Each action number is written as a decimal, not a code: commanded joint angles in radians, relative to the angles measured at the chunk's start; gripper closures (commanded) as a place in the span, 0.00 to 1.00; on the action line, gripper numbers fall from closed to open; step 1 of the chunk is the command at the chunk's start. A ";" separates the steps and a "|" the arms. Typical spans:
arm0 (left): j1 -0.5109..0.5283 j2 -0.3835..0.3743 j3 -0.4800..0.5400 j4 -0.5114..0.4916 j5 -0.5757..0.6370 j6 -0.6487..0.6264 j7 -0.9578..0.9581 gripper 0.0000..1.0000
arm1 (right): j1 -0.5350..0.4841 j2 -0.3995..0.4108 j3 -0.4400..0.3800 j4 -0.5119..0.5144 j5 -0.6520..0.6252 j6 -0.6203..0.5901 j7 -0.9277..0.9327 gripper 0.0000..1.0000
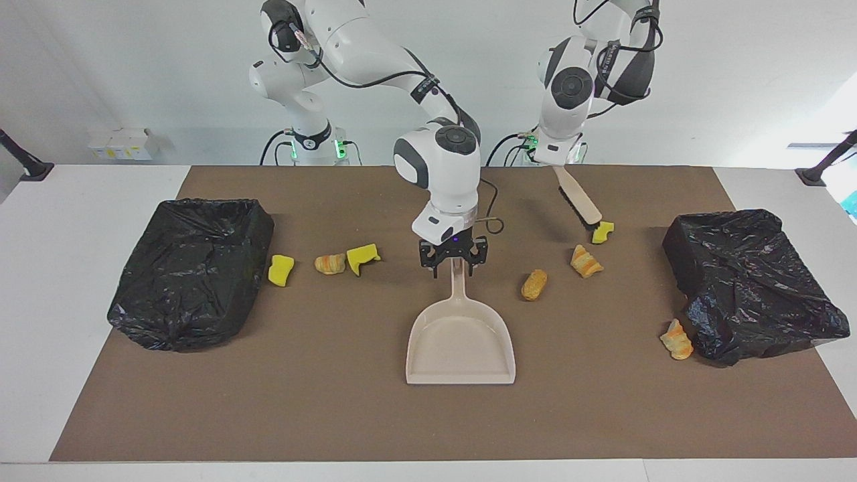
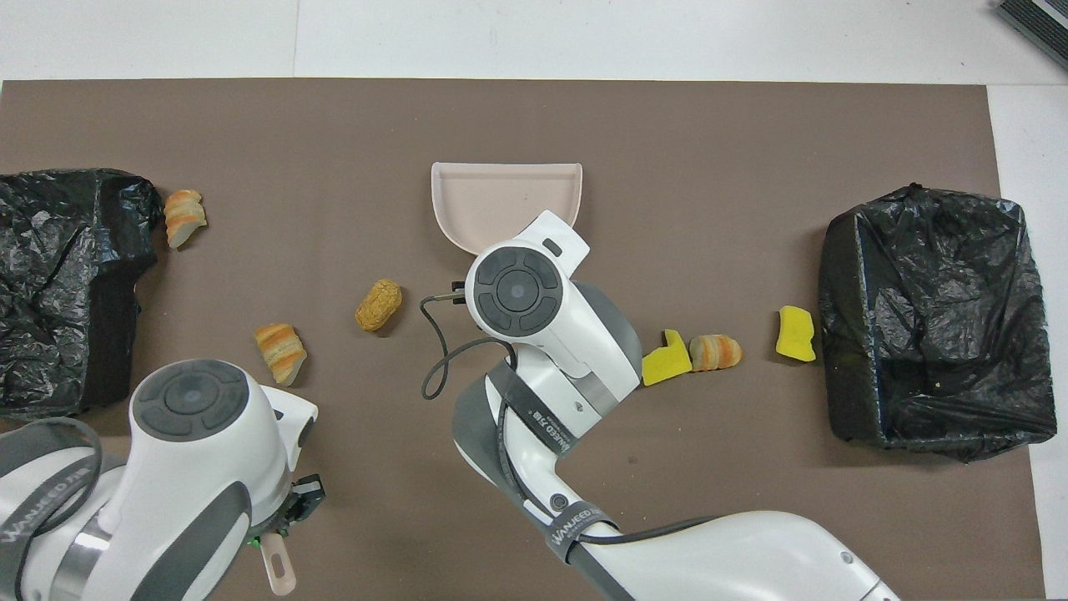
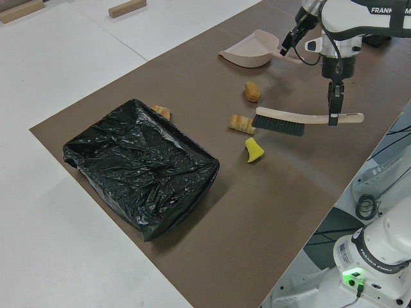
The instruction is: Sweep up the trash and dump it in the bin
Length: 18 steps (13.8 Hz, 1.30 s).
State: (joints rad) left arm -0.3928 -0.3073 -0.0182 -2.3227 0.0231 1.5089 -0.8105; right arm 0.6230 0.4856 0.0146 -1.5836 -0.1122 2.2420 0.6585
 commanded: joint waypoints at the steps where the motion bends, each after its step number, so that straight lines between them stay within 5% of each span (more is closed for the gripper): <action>1: 0.087 -0.009 -0.014 0.002 0.056 -0.023 0.046 1.00 | 0.006 0.004 -0.002 -0.019 -0.027 0.018 0.027 0.23; 6: 0.213 -0.024 -0.006 -0.035 0.092 0.003 0.214 1.00 | 0.006 -0.013 -0.001 -0.055 -0.029 0.016 0.015 0.31; 9: 0.308 -0.050 -0.006 -0.084 0.092 0.056 0.324 1.00 | 0.003 -0.013 -0.001 -0.053 -0.029 0.018 0.009 0.54; 13: 0.318 -0.098 -0.008 -0.165 0.080 0.111 0.300 1.00 | -0.002 -0.010 -0.001 -0.047 -0.030 0.005 -0.086 1.00; 18: 0.301 -0.098 -0.008 -0.175 0.029 0.142 0.286 1.00 | -0.017 -0.042 -0.002 -0.038 -0.014 -0.042 -0.120 1.00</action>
State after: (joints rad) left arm -0.0840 -0.3702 -0.0240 -2.4632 0.0704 1.6188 -0.5092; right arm 0.6224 0.4829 0.0109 -1.6139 -0.1225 2.2347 0.5783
